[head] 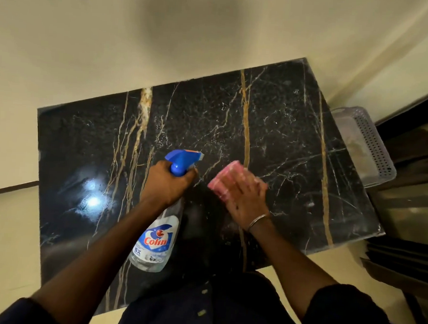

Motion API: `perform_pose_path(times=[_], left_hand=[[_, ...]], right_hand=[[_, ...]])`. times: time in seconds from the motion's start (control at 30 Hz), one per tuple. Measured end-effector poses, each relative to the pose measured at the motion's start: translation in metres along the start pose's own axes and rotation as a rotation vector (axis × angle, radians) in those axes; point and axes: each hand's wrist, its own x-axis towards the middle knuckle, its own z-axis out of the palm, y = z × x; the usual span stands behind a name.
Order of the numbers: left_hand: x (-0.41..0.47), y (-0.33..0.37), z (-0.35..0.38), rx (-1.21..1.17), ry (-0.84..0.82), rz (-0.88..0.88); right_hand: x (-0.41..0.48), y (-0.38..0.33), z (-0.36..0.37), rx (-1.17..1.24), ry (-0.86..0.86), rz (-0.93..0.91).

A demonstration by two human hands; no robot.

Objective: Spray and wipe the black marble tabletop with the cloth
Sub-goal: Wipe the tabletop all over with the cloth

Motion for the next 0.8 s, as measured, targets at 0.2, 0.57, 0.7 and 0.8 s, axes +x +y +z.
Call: perform_pose_path(times=[0.2, 0.57, 0.7, 0.8], left_hand=[[0.001, 0.007, -0.006, -0.023, 0.072, -0.030], [0.017, 0.022, -0.018, -0.012, 0.210, -0.021], [0.024, 0.017, -0.018, -0.008, 0.160, -0.046], [0.027, 0.016, -0.019, -0.030, 0.134, -0.031]], right_hand=[[0.053, 0.035, -0.022, 0.126, 0.103, 0.628], [0.082, -0.126, 0.009, 0.167, -0.055, -0.152], [0.091, -0.060, 0.000, 0.090, -0.039, -0.122], [0.096, 0.006, -0.013, 0.060, 0.044, 0.155]])
